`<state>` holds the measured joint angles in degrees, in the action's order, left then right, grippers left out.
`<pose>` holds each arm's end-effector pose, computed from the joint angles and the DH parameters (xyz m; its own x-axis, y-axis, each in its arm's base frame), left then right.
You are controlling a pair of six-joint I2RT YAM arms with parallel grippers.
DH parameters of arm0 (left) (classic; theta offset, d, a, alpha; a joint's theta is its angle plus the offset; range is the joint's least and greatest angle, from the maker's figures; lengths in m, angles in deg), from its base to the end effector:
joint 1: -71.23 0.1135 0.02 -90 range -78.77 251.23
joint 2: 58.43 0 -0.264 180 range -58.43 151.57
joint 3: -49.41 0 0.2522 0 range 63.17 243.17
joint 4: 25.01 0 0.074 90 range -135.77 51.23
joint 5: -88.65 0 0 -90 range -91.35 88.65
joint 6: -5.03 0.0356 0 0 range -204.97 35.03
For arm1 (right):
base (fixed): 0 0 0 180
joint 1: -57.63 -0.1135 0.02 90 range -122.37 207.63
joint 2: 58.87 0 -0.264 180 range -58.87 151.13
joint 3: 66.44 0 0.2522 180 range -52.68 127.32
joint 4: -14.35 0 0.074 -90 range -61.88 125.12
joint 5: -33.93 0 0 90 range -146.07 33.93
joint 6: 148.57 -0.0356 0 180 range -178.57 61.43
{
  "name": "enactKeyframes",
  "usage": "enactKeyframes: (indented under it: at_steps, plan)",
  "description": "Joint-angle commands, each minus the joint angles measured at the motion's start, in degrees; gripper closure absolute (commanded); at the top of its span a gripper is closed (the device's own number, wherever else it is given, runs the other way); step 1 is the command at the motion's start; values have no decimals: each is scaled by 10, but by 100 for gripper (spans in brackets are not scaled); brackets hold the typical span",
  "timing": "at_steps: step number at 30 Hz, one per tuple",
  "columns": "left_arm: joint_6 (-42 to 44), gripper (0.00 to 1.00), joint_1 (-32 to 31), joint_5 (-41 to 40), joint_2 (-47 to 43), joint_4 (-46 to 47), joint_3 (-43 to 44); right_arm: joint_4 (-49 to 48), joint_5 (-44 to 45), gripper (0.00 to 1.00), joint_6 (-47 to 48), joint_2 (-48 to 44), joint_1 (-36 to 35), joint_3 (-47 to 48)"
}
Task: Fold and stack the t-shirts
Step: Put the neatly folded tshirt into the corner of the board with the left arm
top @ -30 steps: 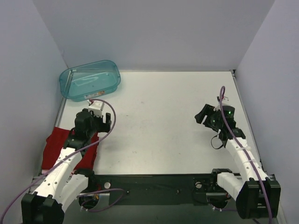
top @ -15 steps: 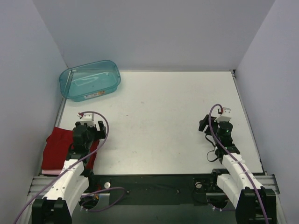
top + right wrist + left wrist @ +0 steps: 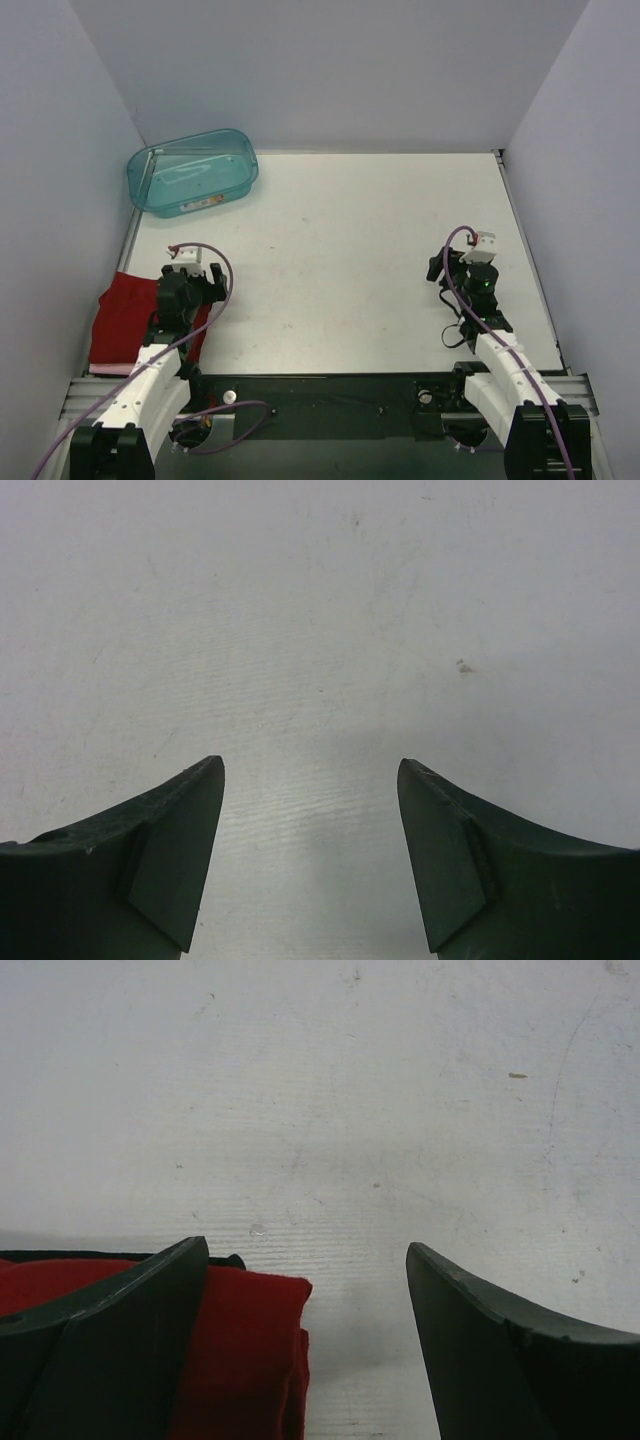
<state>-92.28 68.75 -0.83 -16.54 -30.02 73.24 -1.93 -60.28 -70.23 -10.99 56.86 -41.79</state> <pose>0.1639 -0.0074 0.1686 -0.3949 -0.1102 -0.9121 0.0014 0.9927 -0.1206 0.1833 0.0051 0.1966 -0.1359 0.1997 -0.9704 -0.0600 0.9760 0.2093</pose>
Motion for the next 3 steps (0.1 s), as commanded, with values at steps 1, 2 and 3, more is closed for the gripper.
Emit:
enactKeyframes:
  at_steps: [1,2,3]
  plan:
    - [-15,9,5,3,-4,30,0,-41,10,35,8,-5,3,-1]
    - [-16,9,5,0,-4,30,1,-43,10,35,6,-3,4,-1]
    - [-17,9,5,-1,-3,42,0,-46,13,35,6,-2,3,-2]
